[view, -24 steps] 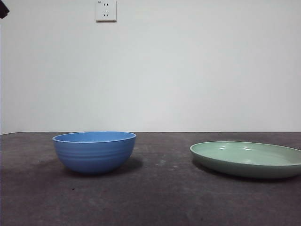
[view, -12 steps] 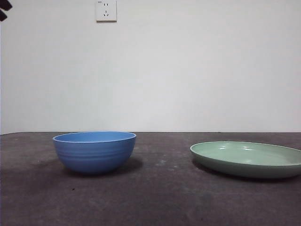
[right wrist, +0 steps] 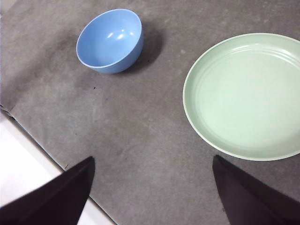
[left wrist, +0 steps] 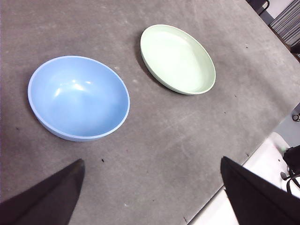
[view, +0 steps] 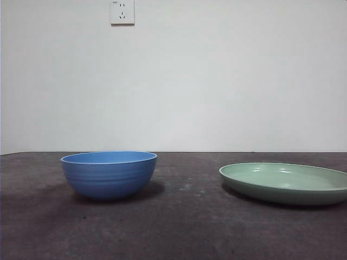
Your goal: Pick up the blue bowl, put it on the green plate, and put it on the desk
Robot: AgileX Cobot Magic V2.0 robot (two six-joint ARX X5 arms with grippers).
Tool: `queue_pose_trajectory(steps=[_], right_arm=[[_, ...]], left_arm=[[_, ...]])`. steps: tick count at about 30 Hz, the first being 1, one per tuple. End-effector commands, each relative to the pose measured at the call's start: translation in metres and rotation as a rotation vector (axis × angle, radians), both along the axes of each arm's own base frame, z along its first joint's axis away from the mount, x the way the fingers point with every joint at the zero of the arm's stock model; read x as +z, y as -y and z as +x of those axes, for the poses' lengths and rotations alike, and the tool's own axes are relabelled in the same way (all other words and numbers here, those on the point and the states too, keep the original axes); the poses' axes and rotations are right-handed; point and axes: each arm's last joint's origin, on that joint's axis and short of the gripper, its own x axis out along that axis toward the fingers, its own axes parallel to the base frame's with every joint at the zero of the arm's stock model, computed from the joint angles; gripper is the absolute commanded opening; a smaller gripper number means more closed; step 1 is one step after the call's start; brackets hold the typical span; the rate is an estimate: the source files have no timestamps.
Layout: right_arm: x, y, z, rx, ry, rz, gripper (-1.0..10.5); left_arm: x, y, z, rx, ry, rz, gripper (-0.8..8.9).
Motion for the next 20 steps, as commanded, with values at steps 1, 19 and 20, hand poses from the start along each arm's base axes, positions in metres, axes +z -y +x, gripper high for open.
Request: queue_pose_trajectory(steps=[1,19,20], right_arm=[[0.005,-0.001,0.001,-0.003,0.019,0.009,4.0],[0.006,-0.001,0.001,-0.008,0.016,0.012,4.0],[0.006,-0.001,0.001,-0.008,0.016,0.012,4.0]], left_arm=[[0.006,0.001,0.007,0.011,0.019,-0.008,4.69],[0.016,0.037,0.095,0.127,-0.081,0.238,4.64],[0.014,0.04,0.101,0.133,-0.091,0.255,4.64]])
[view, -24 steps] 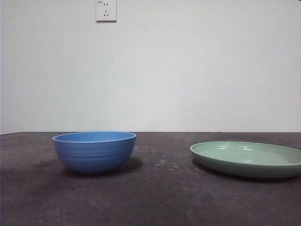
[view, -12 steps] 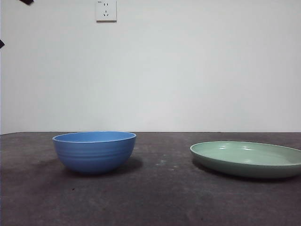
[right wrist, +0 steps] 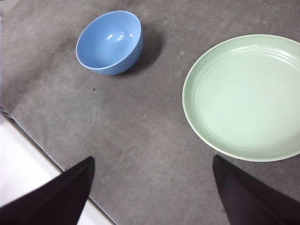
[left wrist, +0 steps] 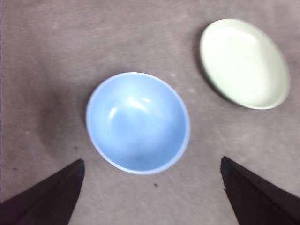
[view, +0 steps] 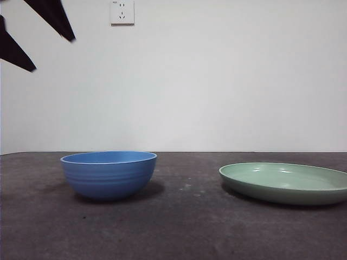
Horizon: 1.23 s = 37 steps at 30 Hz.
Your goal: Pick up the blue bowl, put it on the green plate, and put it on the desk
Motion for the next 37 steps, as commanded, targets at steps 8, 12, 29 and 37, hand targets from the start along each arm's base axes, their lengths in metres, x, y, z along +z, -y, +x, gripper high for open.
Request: queue_pose_trajectory(steps=[8,12,29,37], right_arm=[[0.005,-0.001,0.001,-0.004,0.016,0.008,4.0],[0.005,-0.001,0.001,-0.004,0.016,0.007,4.0],[0.005,-0.001,0.001,-0.004,0.017,0.007,4.0],[0.005,-0.001,0.001,-0.005,0.018,0.005,4.0]], left_arm=[[-0.033,0.025,0.059,0.045,-0.117,0.148,4.63],[-0.058,0.031,0.076,0.041,-0.185,0.174,4.63],[-0.119,0.041,0.107,0.073,-0.332,0.211,2.5],[-0.119,0.041,0.107,0.092,-0.334,0.199,0.12]])
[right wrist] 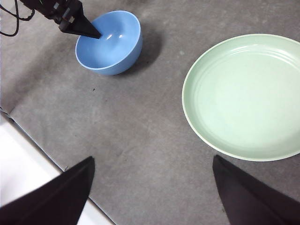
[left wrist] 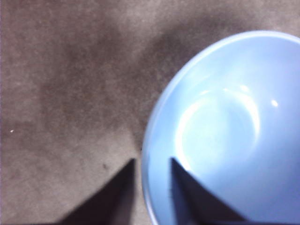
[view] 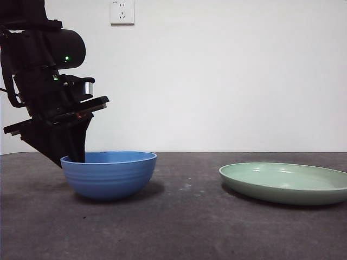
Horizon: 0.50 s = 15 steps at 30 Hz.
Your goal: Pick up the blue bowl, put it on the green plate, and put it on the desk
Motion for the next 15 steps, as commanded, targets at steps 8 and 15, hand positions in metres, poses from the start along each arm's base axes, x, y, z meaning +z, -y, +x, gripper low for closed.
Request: queue_pose_trajectory(steps=[8,15], right_arm=[[0.005,-0.001,0.001,-0.003,0.018,0.006,4.0],[0.005,0.0,0.001,-0.01,0.016,0.007,4.0]], left_arm=[[0.004,0.003,0.004,0.024,0.018,-0.012,0.15],[0.04,0.013,0.0,0.016,0.106,-0.058,0.15]])
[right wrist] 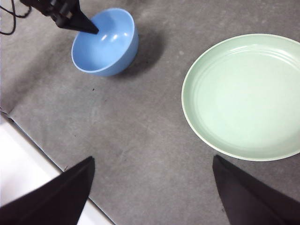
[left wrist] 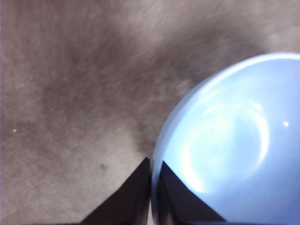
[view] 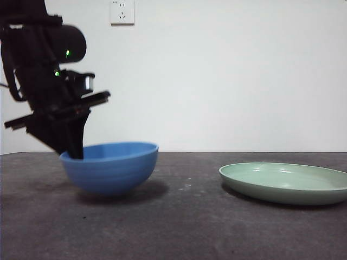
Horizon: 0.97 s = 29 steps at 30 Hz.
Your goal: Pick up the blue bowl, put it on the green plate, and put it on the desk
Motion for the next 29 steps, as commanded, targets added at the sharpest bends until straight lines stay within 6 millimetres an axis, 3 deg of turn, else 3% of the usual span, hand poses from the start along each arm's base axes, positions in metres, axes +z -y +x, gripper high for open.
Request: queue_pose_trajectory(steps=[1,8,13,21,29], right_arm=[[0.005,0.0,0.001,-0.021,0.012,0.008,4.0],[0.009,0.003,-0.006,-0.105,0.027,-0.008,4.0],[0.014,0.005,-0.018,-0.152,0.059,0.017,4.0],[0.035,0.012,-0.046,-0.241,0.118,0.002,4.0],[0.062,0.017,-0.065,-0.29,0.161,-0.035,4.0]], left_arm=[[0.031,0.011,0.002,-0.004,0.092,-0.049,0.15],[0.071,0.049,-0.006,-0.098,0.182,-0.107,0.15],[0.085,0.079,-0.012,-0.142,0.239,-0.174,0.15],[0.078,0.127,0.001,-0.196,0.217,-0.196,0.15],[0.053,0.191,0.023,-0.28,0.172,-0.18,0.15]])
